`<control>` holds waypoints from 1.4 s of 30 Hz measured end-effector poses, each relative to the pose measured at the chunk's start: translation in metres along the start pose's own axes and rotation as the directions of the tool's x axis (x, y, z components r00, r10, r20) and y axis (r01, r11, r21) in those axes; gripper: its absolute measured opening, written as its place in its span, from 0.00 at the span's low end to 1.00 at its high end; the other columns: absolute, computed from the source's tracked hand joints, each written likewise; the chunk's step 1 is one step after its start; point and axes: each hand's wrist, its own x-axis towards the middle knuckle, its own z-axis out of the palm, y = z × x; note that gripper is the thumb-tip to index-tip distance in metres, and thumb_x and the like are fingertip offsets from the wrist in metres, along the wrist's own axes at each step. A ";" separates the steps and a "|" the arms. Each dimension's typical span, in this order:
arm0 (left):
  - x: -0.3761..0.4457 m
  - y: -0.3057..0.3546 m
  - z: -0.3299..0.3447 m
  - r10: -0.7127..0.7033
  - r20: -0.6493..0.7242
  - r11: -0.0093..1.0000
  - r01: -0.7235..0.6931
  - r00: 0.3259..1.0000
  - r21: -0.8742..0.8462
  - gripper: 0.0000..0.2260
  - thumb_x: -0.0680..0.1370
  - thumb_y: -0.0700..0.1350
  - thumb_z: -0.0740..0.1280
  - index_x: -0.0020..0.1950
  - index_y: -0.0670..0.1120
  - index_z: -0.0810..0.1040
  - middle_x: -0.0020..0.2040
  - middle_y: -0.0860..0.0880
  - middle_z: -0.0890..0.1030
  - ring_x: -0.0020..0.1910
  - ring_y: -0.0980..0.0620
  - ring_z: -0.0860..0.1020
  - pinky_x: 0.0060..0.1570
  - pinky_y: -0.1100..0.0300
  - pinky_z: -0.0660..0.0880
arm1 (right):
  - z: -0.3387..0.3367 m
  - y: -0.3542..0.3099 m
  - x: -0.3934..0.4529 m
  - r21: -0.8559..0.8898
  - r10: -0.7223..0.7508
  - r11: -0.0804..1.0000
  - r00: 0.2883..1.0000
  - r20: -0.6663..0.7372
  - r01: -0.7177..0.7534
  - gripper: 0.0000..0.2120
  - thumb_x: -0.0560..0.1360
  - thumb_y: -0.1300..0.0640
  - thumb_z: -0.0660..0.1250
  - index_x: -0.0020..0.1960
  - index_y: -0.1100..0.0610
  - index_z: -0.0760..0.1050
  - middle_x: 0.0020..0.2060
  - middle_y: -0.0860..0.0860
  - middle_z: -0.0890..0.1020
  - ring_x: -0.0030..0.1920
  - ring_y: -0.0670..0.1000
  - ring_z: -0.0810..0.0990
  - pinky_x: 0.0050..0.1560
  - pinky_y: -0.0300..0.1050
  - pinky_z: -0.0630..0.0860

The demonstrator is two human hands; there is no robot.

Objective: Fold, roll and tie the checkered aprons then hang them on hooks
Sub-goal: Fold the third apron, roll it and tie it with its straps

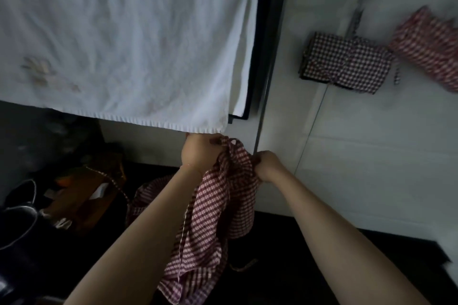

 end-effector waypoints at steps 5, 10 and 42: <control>-0.006 0.012 0.033 -0.029 0.116 0.999 0.032 0.993 -0.025 0.08 0.77 0.48 0.70 0.50 0.46 0.87 0.48 0.49 0.85 0.41 0.55 0.76 0.40 0.65 0.70 | -0.058 0.038 -0.017 0.315 0.193 0.944 0.942 -0.273 -0.102 0.07 0.78 0.62 0.61 0.46 0.57 0.78 0.34 0.57 0.82 0.25 0.53 0.81 0.23 0.41 0.76; -0.018 0.081 0.096 -0.113 0.276 0.952 0.184 0.954 -0.246 0.05 0.77 0.41 0.69 0.46 0.43 0.84 0.45 0.45 0.85 0.44 0.43 0.83 0.49 0.52 0.81 | -0.121 0.096 -0.062 0.471 0.324 0.875 0.860 -0.393 -0.114 0.10 0.77 0.68 0.60 0.47 0.62 0.81 0.31 0.59 0.83 0.25 0.54 0.83 0.26 0.46 0.81; -0.071 0.385 0.153 0.367 0.276 0.857 -0.438 0.888 0.272 0.13 0.75 0.46 0.68 0.56 0.40 0.77 0.52 0.42 0.79 0.54 0.42 0.77 0.48 0.55 0.72 | -0.383 0.227 -0.214 -0.217 -0.230 0.973 0.374 -0.898 0.078 0.10 0.78 0.69 0.56 0.57 0.64 0.71 0.57 0.61 0.73 0.47 0.57 0.74 0.43 0.44 0.65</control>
